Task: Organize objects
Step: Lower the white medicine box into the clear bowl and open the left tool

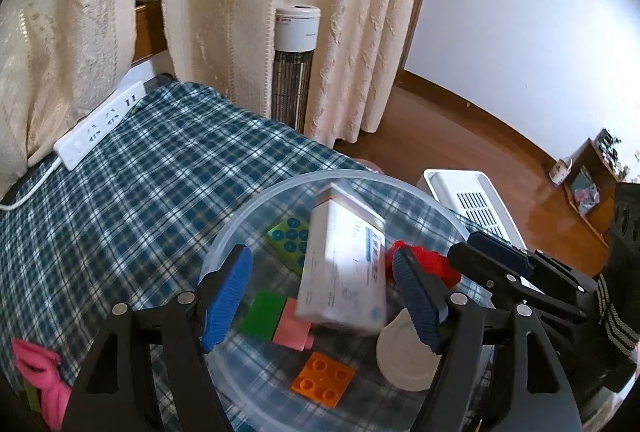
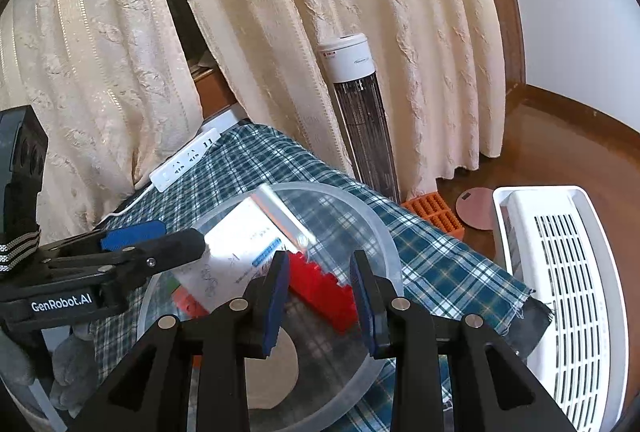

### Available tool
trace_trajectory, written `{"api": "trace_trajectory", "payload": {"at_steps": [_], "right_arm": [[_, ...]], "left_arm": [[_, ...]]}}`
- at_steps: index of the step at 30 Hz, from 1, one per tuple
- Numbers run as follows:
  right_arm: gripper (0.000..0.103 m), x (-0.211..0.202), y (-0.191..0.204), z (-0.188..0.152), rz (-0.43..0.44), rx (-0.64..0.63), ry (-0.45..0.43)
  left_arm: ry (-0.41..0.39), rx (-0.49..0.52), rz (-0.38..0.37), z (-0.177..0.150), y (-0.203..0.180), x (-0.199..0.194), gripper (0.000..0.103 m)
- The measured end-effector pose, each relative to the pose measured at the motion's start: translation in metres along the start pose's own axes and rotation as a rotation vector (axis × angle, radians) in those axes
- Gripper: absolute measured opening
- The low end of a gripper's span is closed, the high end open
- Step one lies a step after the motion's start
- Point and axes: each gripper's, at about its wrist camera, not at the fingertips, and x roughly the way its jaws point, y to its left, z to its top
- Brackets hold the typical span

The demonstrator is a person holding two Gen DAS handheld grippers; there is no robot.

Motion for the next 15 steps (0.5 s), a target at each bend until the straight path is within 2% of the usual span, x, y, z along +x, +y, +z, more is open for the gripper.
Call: {"api": "trace_trajectory", "payload": {"at_steps": [4, 7, 9, 11, 15], "right_arm": [[0.034, -0.002, 0.005, 0.0, 0.008, -0.006, -0.004], [0.035, -0.003, 0.009, 0.0, 0.016, -0.012, -0.005], [0.046, -0.004, 0.012, -0.001, 0.023, -0.01, -0.008], [0.053, -0.006, 0.015, -0.003, 0.03, -0.009, -0.012], [0.055, -0.007, 0.025, -0.004, 0.044, -0.018, -0.01]], "left_arm": [[-0.012, -0.006, 0.021, -0.002, 0.005, -0.009, 0.074], [-0.019, 0.003, 0.067, -0.008, 0.008, -0.016, 0.074], [-0.019, 0.005, 0.095, -0.011, 0.01, -0.018, 0.074], [-0.016, 0.003, 0.121, -0.015, 0.014, -0.022, 0.074], [-0.017, -0.018, 0.145, -0.024, 0.023, -0.03, 0.074]]}}
